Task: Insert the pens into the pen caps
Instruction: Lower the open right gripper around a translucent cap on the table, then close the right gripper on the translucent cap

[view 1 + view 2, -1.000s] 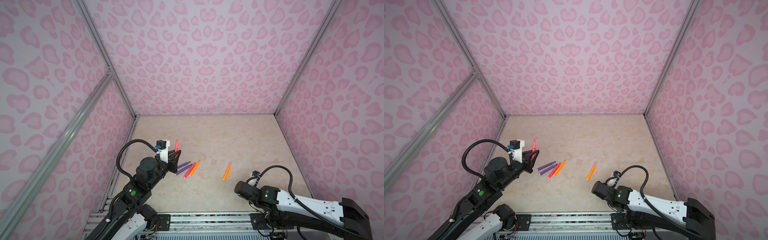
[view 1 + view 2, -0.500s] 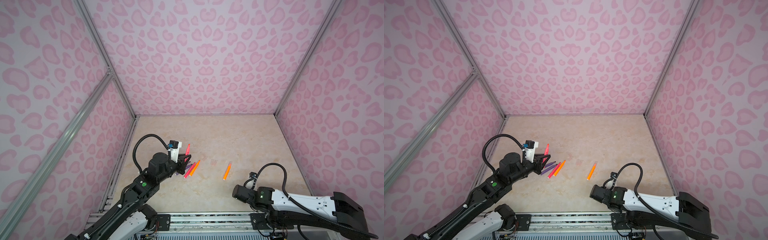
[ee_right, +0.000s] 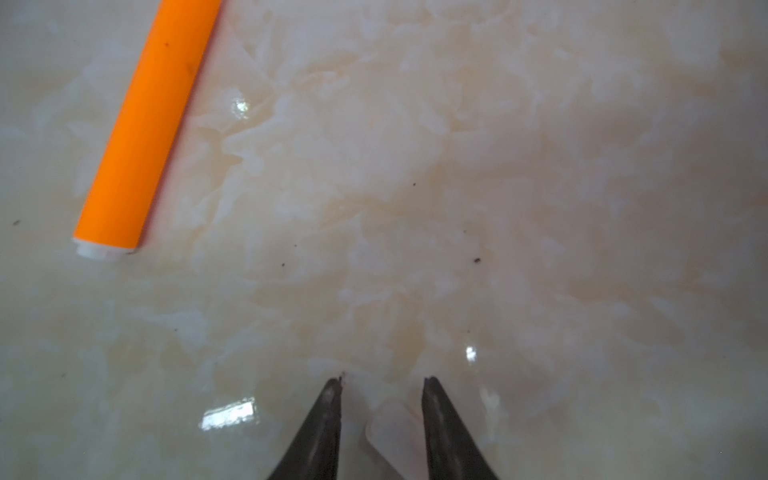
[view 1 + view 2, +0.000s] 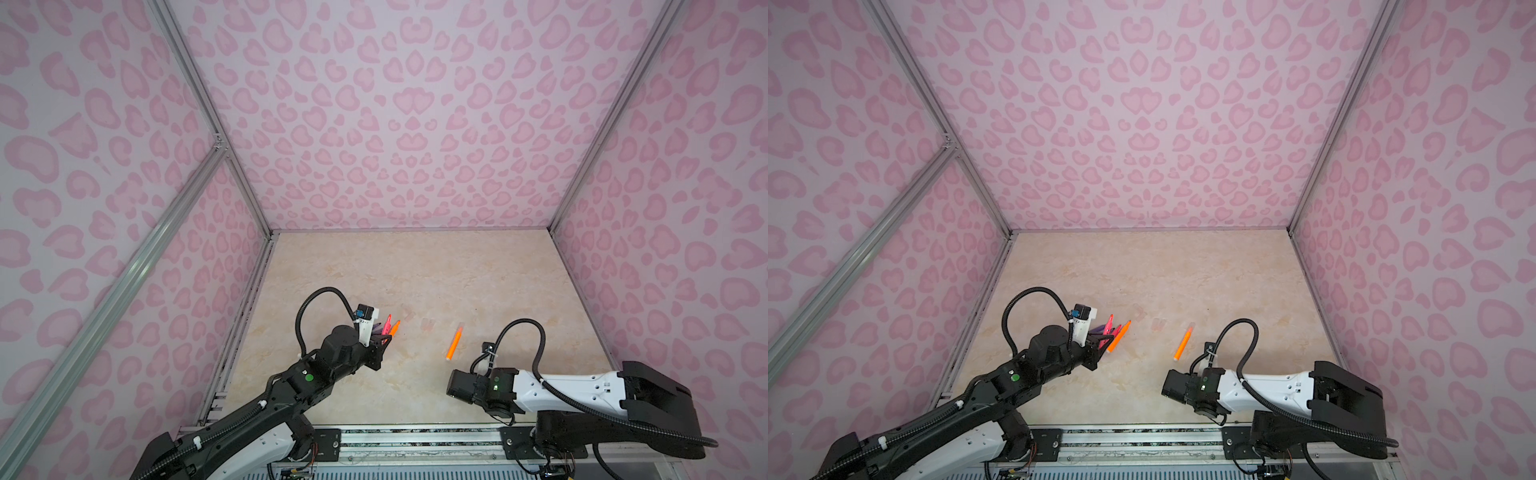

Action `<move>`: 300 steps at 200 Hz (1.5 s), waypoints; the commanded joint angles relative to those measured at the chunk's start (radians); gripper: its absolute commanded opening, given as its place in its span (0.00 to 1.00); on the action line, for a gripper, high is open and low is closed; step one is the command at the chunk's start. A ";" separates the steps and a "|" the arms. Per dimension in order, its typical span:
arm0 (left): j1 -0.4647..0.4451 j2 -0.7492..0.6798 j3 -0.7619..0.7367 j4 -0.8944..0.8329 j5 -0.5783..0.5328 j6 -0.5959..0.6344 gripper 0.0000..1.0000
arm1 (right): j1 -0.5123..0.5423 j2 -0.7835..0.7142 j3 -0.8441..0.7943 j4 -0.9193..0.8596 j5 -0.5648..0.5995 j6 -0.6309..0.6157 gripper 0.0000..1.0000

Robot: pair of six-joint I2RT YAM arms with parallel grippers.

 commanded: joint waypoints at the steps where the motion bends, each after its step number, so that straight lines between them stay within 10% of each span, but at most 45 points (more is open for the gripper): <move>1: -0.048 -0.006 -0.006 0.071 -0.055 0.012 0.03 | 0.022 0.001 -0.012 -0.015 0.027 0.033 0.39; 179: -0.070 -0.069 -0.023 0.040 -0.145 0.021 0.03 | 0.056 -0.101 -0.094 0.026 -0.058 -0.033 0.40; 234: -0.072 -0.069 -0.024 0.039 -0.144 0.019 0.03 | 0.056 -0.082 -0.092 0.012 -0.046 -0.019 0.18; 300: -0.072 -0.069 -0.026 0.039 -0.148 0.022 0.03 | 0.055 -0.068 -0.093 -0.001 -0.036 -0.009 0.27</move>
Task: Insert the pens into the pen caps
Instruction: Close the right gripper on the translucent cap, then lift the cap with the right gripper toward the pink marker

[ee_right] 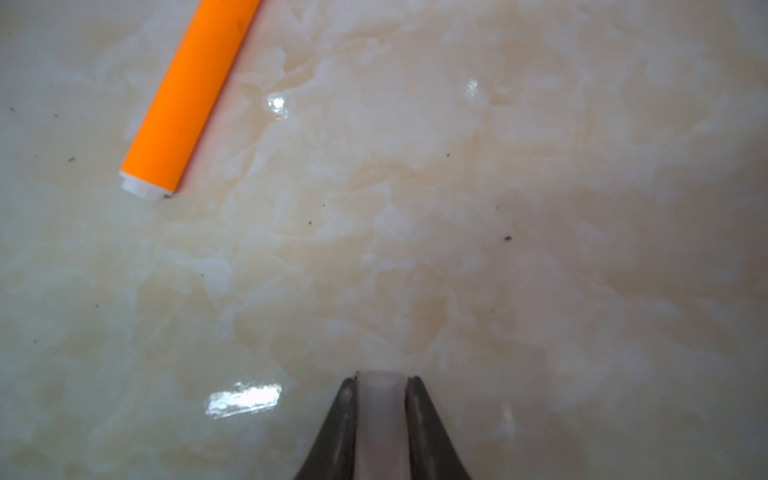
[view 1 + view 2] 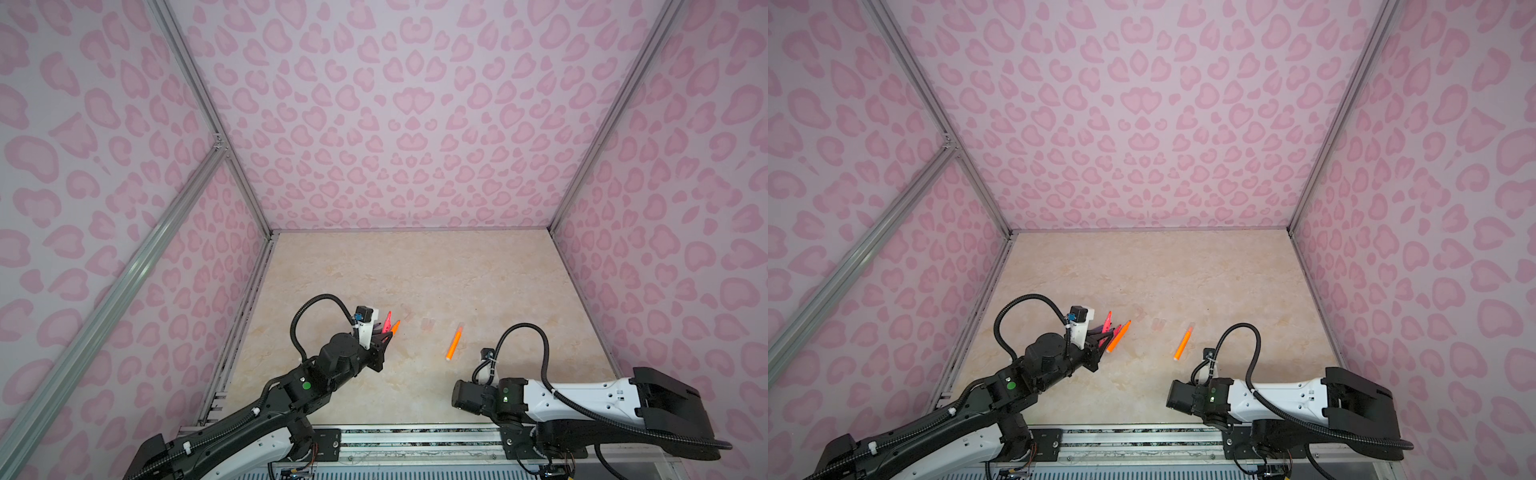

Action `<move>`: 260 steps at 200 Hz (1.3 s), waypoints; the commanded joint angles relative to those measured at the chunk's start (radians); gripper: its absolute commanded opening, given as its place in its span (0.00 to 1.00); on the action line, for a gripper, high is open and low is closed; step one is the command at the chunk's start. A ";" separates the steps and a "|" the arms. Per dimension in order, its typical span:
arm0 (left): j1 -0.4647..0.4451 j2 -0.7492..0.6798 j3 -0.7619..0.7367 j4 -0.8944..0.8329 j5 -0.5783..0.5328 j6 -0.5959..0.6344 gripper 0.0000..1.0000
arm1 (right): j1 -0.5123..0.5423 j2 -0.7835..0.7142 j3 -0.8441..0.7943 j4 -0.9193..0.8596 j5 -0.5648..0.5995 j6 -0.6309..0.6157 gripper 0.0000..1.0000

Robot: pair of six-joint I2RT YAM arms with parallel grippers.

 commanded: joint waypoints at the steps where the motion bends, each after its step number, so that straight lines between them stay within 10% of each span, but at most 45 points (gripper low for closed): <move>1: -0.001 -0.003 0.007 0.018 -0.013 0.000 0.03 | -0.003 0.015 -0.009 -0.059 -0.035 0.012 0.27; 105: -0.005 0.057 -0.001 0.090 0.071 0.022 0.03 | -0.060 -0.106 0.009 -0.016 0.076 -0.050 0.06; 144: -0.005 0.091 -0.002 0.152 0.088 0.051 0.03 | -0.176 -0.254 0.084 0.190 0.113 -0.293 0.07; 260: -0.006 0.189 -0.062 0.406 0.380 0.206 0.03 | -0.257 -0.272 0.094 0.825 0.066 -0.514 0.00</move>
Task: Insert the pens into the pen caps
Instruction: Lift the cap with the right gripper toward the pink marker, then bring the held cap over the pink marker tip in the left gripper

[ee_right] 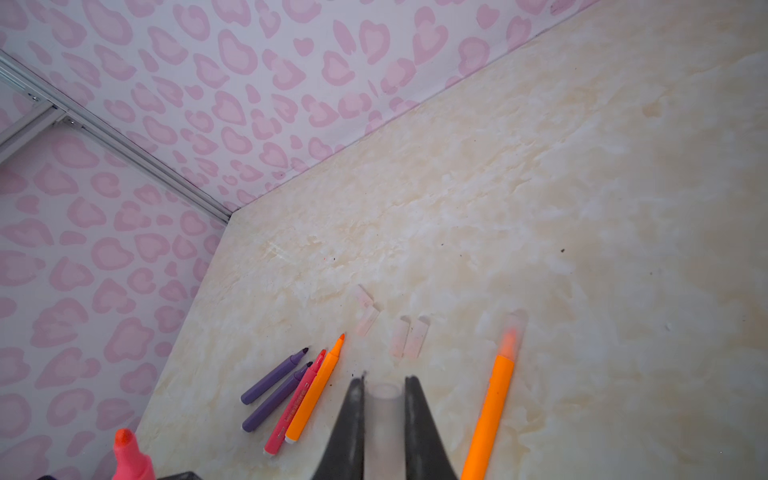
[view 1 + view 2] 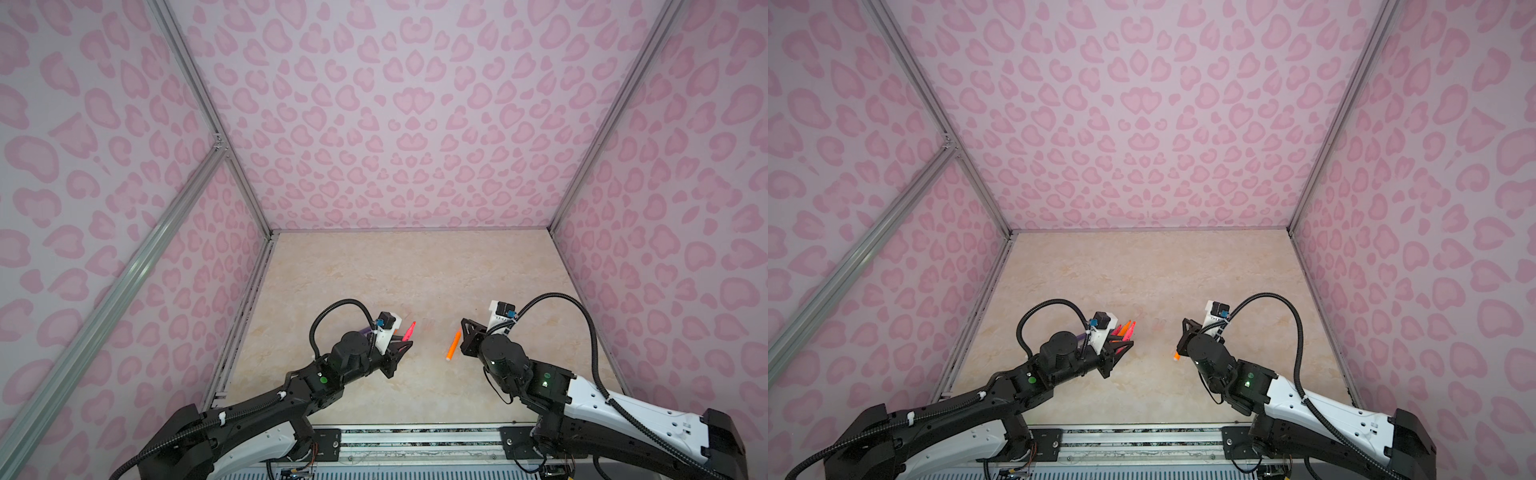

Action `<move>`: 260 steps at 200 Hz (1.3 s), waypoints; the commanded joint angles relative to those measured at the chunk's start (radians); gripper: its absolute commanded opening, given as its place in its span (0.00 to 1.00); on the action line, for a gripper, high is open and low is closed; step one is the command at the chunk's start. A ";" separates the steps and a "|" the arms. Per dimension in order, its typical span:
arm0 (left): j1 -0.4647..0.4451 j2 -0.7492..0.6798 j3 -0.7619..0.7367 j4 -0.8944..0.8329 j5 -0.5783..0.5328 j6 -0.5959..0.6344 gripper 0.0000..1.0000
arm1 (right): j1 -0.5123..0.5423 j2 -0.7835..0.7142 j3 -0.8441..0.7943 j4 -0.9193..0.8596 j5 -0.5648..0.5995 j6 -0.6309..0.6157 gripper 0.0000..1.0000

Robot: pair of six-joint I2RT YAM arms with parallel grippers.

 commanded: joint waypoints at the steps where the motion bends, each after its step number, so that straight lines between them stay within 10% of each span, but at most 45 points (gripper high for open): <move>1: -0.001 -0.012 -0.013 0.095 0.088 0.044 0.03 | 0.000 0.047 0.017 0.220 -0.066 -0.069 0.00; 260: -0.001 -0.025 0.012 0.040 0.020 -0.041 0.03 | 0.045 0.241 0.083 0.517 -0.182 -0.210 0.00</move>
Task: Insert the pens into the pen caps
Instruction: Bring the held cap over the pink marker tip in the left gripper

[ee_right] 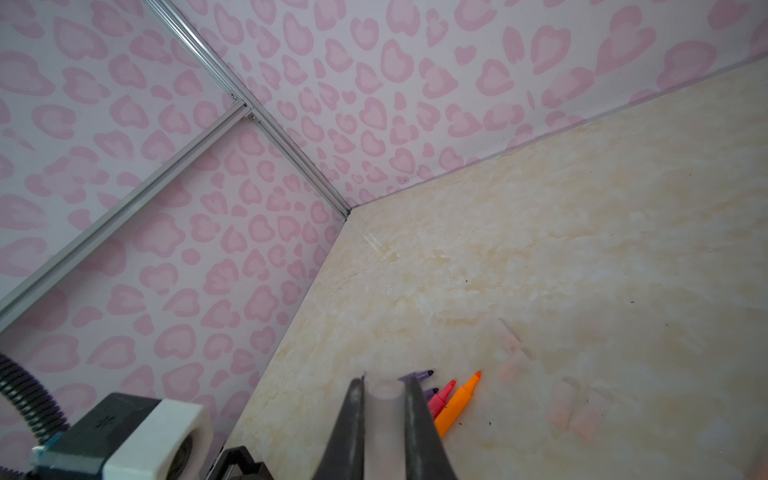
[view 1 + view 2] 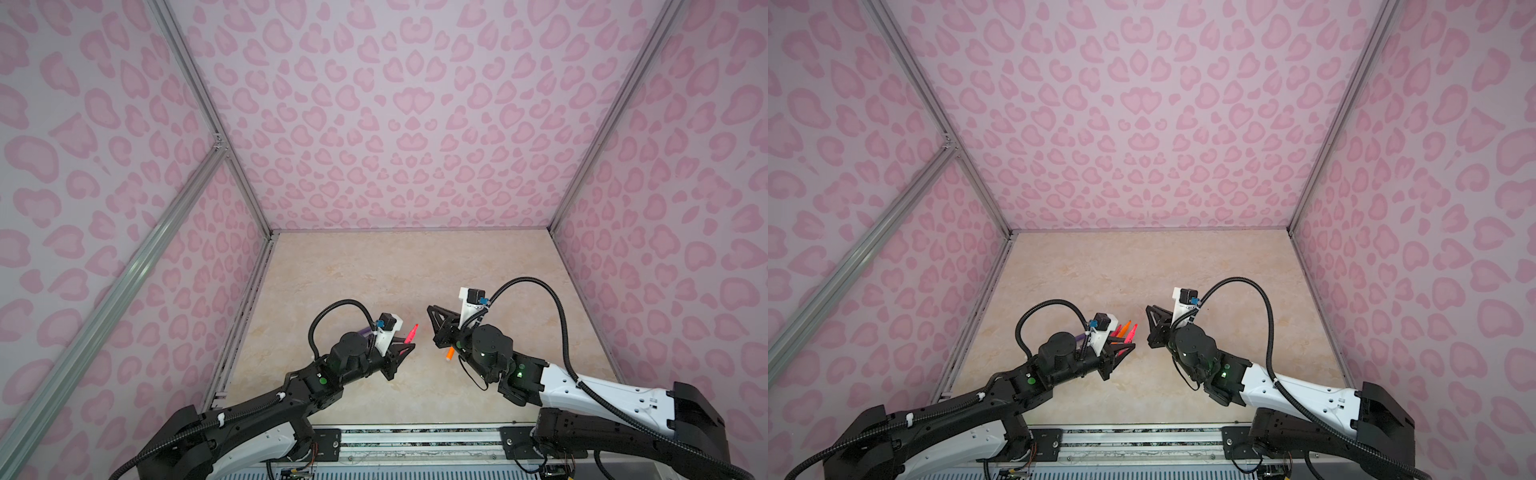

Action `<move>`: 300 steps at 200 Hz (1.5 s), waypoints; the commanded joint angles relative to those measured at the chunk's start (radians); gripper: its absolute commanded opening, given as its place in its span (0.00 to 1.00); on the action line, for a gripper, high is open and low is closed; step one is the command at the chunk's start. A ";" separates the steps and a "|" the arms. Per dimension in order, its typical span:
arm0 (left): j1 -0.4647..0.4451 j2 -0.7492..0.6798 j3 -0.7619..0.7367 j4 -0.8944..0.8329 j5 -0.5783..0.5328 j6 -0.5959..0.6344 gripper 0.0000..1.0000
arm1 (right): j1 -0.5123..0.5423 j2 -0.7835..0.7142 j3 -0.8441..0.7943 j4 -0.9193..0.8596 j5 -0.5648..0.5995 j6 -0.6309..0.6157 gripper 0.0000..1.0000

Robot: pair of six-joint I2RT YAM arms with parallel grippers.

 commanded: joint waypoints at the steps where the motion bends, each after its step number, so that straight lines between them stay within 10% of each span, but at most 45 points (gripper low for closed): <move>1: 0.001 -0.011 0.019 0.033 -0.001 -0.001 0.03 | 0.002 0.026 0.003 0.110 0.003 -0.031 0.00; 300: 0.001 0.022 0.050 0.029 -0.052 -0.003 0.03 | 0.073 0.157 0.049 0.208 0.163 0.036 0.00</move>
